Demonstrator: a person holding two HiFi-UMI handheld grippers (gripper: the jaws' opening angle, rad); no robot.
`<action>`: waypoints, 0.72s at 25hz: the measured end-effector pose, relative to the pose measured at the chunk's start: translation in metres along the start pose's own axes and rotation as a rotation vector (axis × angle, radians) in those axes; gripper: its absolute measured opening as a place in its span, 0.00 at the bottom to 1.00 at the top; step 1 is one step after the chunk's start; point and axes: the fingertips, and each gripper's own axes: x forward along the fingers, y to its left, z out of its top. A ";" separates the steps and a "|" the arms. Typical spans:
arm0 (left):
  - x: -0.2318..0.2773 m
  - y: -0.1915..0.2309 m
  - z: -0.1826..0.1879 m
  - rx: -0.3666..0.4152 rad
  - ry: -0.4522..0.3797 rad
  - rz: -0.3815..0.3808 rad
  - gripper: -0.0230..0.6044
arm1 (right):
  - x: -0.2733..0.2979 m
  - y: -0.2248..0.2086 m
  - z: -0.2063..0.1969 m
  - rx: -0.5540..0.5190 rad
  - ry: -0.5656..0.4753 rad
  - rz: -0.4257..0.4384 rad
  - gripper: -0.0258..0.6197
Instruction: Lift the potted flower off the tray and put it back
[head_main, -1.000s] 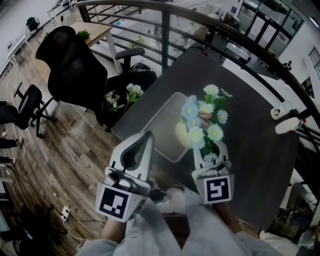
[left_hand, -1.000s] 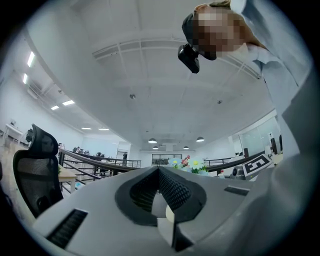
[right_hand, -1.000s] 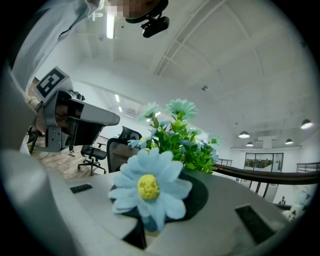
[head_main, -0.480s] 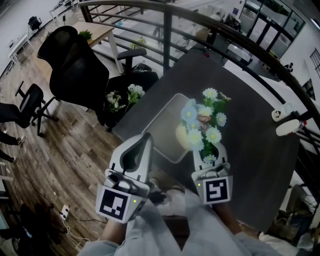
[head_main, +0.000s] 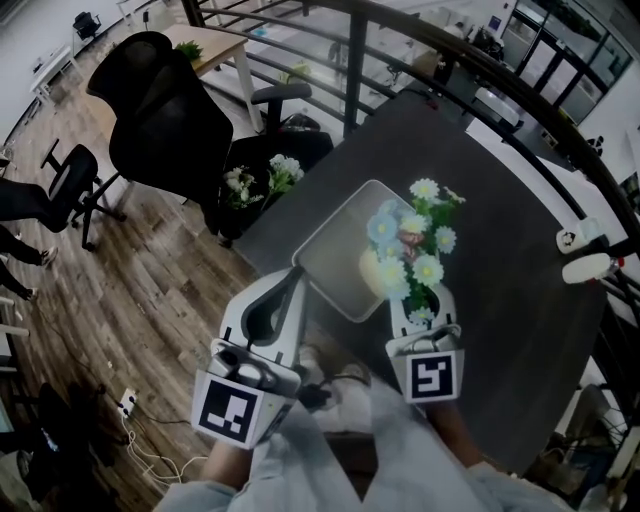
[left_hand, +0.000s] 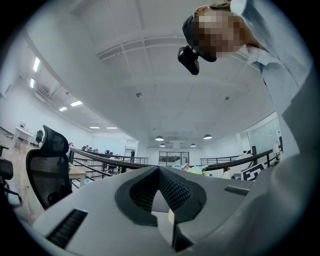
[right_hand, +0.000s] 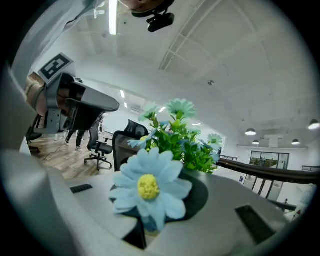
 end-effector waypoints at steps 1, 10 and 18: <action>-0.001 0.000 -0.001 0.002 0.003 0.007 0.04 | 0.001 0.000 -0.004 0.009 0.006 0.004 0.12; -0.008 0.012 -0.005 0.010 0.032 0.073 0.04 | 0.020 0.009 -0.029 0.020 0.036 0.059 0.12; -0.017 0.016 -0.008 0.017 0.058 0.126 0.04 | 0.030 0.021 -0.055 0.015 0.056 0.123 0.12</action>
